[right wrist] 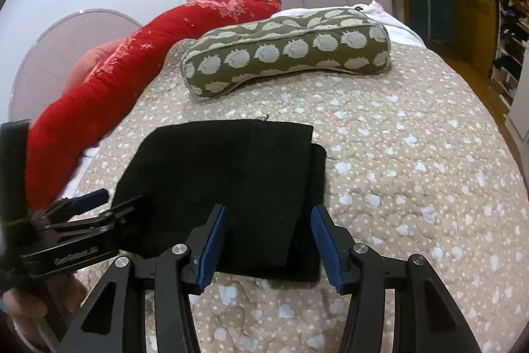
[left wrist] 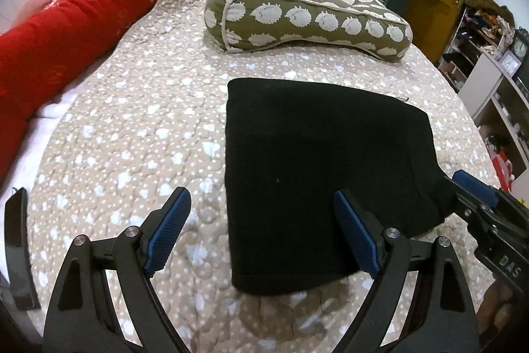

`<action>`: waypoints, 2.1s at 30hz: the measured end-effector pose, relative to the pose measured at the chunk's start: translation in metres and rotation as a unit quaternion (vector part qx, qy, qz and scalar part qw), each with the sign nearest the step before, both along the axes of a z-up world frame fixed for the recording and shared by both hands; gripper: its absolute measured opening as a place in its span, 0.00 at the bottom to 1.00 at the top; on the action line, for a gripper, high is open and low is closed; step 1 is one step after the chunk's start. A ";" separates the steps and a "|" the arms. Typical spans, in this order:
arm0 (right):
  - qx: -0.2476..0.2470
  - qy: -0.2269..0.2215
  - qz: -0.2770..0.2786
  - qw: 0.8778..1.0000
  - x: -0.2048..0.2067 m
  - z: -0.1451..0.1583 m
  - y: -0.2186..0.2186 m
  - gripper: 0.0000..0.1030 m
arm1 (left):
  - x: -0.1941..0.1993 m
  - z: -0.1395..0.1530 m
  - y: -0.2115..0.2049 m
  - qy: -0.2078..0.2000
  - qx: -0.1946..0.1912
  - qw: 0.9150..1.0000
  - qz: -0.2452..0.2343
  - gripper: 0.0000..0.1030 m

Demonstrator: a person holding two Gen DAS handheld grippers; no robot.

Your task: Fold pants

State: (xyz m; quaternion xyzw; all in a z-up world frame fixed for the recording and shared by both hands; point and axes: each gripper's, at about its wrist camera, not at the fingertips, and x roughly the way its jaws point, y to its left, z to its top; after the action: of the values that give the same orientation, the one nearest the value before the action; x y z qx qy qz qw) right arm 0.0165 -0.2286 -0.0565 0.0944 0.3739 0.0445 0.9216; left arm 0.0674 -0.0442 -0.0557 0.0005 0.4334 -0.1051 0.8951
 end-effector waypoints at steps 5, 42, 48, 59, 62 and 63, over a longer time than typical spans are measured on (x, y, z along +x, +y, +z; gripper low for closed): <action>-0.004 -0.001 -0.014 1.000 -0.004 0.002 0.000 0.50 | -0.011 0.001 0.000 -0.006 0.007 1.000 0.005 0.85; -0.005 -0.004 -0.019 1.000 -0.044 0.013 0.005 0.52 | -0.068 0.030 -0.011 -0.054 0.019 0.998 0.009 0.85; -0.005 -0.004 -0.019 1.000 -0.045 0.012 0.006 0.52 | -0.068 0.031 -0.011 -0.057 0.017 0.998 0.009 0.85; -0.005 0.003 -0.012 1.000 -0.039 0.009 0.004 0.52 | -0.064 0.028 -0.012 -0.049 0.017 0.999 0.010 0.85; -0.004 0.003 -0.011 1.000 -0.038 0.008 0.003 0.53 | -0.064 0.027 -0.012 -0.049 0.018 0.999 0.010 0.85; -0.004 0.003 -0.011 1.000 -0.038 0.008 0.003 0.53 | -0.064 0.027 -0.012 -0.048 0.018 0.999 0.011 0.85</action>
State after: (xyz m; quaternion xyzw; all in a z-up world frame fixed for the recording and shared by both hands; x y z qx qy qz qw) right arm -0.0217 -0.2252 -0.0487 0.0949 0.3757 0.0322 0.9213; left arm 0.0033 -0.0566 -0.0285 0.0172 0.3913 -0.0873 0.9159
